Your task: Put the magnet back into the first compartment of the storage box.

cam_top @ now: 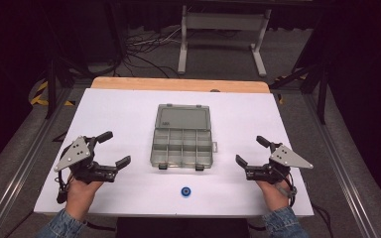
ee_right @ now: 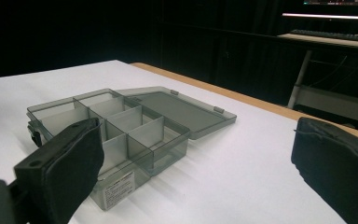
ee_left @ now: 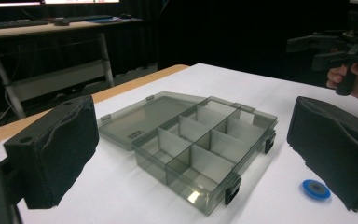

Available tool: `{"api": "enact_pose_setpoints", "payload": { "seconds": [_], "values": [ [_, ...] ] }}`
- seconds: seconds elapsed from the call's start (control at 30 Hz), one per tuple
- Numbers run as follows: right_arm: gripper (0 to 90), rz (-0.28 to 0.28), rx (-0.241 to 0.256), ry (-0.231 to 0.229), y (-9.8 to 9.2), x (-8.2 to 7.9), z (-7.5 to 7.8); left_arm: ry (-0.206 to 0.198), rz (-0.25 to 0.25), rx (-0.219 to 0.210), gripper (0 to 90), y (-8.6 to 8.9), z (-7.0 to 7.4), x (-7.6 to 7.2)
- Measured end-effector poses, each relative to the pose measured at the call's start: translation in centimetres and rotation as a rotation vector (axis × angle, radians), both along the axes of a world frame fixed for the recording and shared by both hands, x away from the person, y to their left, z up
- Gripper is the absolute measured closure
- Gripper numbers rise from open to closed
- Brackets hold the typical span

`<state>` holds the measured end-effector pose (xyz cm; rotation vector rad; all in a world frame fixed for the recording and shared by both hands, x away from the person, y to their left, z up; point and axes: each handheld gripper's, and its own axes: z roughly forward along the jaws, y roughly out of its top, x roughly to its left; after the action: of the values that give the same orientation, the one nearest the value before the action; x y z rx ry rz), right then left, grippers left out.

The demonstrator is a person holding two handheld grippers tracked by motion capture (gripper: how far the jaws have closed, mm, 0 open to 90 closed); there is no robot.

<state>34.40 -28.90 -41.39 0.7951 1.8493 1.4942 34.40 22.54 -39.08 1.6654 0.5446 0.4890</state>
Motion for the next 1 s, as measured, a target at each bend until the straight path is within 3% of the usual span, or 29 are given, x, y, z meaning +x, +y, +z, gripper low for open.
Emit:
{"api": "enact_pose_setpoints", "payload": {
  "seconds": [0.7,1.0],
  "values": [
    [3.0,0.009,-0.008,0.015,0.2,0.1,-0.2,-0.029,-0.114,0.008,2.8,-4.9,1.8,0.1],
    [3.0,0.010,-0.005,0.019,0.2,0.1,-0.3,-0.028,-0.180,-0.002,2.8,-8.1,2.5,0.2]
  ]
}}
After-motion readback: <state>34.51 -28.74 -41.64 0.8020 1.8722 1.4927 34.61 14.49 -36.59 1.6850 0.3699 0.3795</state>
